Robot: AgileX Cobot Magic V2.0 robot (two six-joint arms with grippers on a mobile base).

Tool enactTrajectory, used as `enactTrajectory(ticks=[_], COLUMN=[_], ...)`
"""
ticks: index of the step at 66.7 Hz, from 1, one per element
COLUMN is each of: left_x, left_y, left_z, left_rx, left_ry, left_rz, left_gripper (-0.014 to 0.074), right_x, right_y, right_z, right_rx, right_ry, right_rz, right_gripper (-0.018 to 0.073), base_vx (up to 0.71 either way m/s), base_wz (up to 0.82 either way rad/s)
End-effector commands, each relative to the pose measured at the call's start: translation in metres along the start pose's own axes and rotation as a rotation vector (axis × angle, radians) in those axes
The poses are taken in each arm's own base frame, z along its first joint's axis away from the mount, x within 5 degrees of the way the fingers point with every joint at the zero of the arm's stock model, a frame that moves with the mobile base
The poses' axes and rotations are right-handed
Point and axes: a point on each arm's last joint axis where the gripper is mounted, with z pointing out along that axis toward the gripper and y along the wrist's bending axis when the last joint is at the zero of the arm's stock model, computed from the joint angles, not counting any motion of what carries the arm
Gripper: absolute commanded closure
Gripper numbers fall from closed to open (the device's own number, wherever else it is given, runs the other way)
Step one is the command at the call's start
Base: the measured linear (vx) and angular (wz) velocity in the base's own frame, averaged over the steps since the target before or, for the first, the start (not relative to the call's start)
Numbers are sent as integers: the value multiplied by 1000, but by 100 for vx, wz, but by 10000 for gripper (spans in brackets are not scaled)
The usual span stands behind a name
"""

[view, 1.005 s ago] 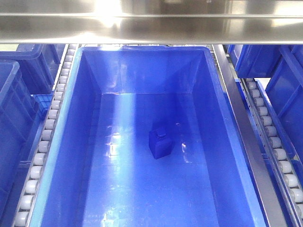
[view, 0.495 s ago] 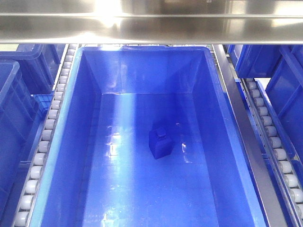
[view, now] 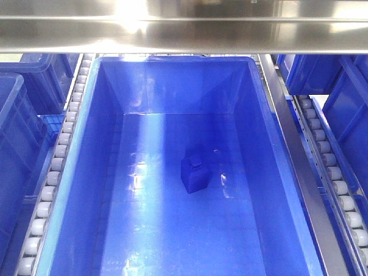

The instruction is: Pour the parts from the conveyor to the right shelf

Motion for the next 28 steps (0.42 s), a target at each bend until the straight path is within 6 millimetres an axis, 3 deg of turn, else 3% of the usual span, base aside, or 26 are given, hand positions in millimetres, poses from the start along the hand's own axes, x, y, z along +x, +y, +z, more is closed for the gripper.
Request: enactTrajectory(ticks=[1,28], left_x=[-13,-13], left_y=[-1,-1], left_z=[-2,-2], left_rx=[9,9], left_ry=[-97,-97], left_rz=[-14,-14], left_gripper=[603,603], right_x=[-5,-5], right_y=[-1,-1], right_z=[-1,-1], right_rx=[9,9], right_ry=[-86,-86], right_rz=[-16,-16], right_gripper=[568,568], base_vx=[0,0], base_wz=[0,0])
